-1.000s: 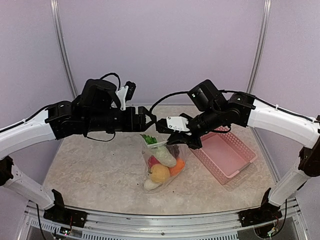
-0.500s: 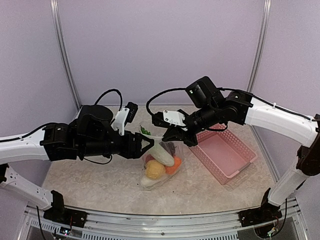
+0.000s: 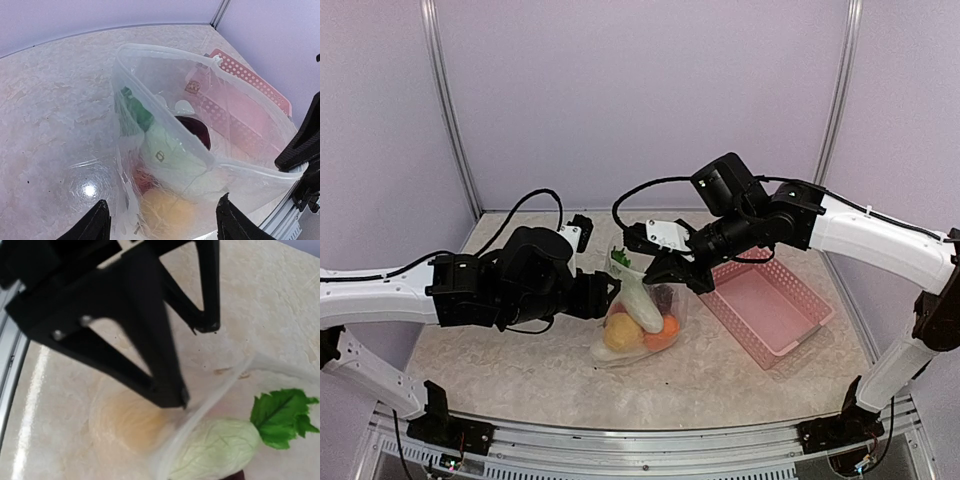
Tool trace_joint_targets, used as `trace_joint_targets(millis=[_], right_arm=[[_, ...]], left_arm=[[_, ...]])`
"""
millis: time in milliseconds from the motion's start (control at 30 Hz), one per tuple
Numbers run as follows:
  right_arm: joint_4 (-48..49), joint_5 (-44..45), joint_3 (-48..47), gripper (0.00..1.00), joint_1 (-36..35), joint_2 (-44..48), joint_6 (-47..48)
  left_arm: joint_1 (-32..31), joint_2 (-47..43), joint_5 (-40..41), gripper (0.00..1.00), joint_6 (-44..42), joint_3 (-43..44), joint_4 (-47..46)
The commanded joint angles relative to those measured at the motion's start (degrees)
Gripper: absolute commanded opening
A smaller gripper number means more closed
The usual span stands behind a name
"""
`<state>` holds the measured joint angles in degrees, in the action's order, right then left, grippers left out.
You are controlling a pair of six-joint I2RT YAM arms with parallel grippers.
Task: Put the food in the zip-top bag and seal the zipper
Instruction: Pass from the right arm to the left
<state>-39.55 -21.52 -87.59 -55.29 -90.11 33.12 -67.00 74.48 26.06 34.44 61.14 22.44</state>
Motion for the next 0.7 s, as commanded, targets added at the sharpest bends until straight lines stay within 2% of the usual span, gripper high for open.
trace_joint_targets(millis=[0, 133, 267, 367, 467, 667], right_arm=[[0.3, -0.6, -0.6, 0.00, -0.6, -1.1, -1.0], [2.3, 4.4, -0.7, 0.00, -0.6, -2.1, -1.5], [4.0, 8.7, -1.8, 0.00, -0.6, -4.4, -2.2], [4.0, 9.3, -3.6, 0.00, -0.6, -6.1, -2.9], [4.2, 11.1, -4.7, 0.00, -0.6, -7.4, -3.3], [5.1, 15.0, -6.4, 0.00, -0.5, -9.2, -3.6]], left_arm=[[0.5, -3.0, -3.4, 0.69, -10.3, -4.7, -11.4], [4.7, -4.4, -10.1, 0.74, -15.2, -7.3, -17.1], [12.8, -5.4, -22.5, 0.77, -16.7, -11.9, -25.3], [18.6, -4.3, -32.0, 0.75, -17.7, -12.7, -28.8], [21.1, -2.2, -41.0, 0.71, -19.4, -12.2, -30.6], [22.0, 4.9, -48.4, 0.60, -23.7, -6.3, -28.2]])
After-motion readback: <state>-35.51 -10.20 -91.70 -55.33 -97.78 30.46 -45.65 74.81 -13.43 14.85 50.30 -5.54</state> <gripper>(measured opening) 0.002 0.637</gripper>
